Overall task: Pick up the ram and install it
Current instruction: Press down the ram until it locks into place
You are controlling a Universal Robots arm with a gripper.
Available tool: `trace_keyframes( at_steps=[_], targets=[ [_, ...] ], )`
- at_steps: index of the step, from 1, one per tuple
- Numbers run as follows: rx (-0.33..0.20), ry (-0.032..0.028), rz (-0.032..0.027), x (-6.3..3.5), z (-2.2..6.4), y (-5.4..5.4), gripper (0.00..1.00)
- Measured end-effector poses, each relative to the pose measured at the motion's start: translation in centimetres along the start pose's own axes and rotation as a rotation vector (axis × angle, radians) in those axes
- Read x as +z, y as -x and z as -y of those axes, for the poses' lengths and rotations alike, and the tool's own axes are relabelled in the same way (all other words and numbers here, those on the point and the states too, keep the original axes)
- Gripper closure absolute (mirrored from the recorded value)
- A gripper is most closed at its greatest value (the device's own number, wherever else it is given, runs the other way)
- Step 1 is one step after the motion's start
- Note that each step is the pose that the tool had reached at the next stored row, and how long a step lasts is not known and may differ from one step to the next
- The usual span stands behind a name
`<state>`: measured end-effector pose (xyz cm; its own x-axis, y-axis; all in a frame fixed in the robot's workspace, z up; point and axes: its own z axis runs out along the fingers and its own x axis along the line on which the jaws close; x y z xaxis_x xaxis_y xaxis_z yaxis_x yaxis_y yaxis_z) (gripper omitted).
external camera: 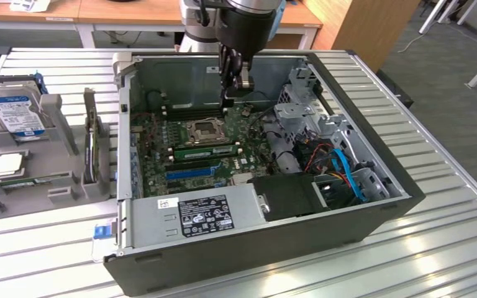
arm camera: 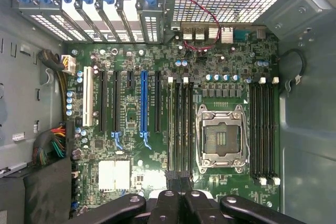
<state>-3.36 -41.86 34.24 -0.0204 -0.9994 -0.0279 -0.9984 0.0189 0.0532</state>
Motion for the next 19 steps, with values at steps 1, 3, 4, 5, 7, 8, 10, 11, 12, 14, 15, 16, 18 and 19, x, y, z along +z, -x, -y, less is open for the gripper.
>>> trace_keyframes(
  at_steps=[1,3,4,5,7,8,10,11,12,14,15,16,18,19],
  targets=[
    [0.000,0.0000,0.0000,0.00,0.00,0.0,0.90],
    [0.000,0.0000,0.0001,0.00,0.00,0.0,0.90],
    [0.000,0.0000,0.0001,0.00,0.00,0.0,0.90],
    [0.000,0.0000,0.0001,0.00,0.05,0.0,0.90],
    [0.000,-0.0001,0.0000,-0.01,0.25,0.0,0.90],
    [0.000,-0.0001,0.0000,-0.02,0.38,0.0,0.90],
    [0.000,-0.0001,0.0002,-0.03,0.66,0.0,0.90],
    [0.000,0.0000,0.0001,-0.04,0.82,0.0,0.90],
    [0.000,0.0000,0.0002,-0.05,1.03,0.0,0.90],
    [-0.001,0.0001,0.0004,-0.07,1.41,0.0,0.90],
    [-0.001,0.0000,0.0005,-0.08,1.59,0.0,0.90],
    [-0.002,0.0000,0.0007,-0.09,1.76,0.0,0.90],
    [-0.003,0.0001,0.0010,-0.11,2.09,0.0,0.90],
    [-0.004,0.0001,0.0012,-0.11,2.24,0.0,0.90]
  ],
)
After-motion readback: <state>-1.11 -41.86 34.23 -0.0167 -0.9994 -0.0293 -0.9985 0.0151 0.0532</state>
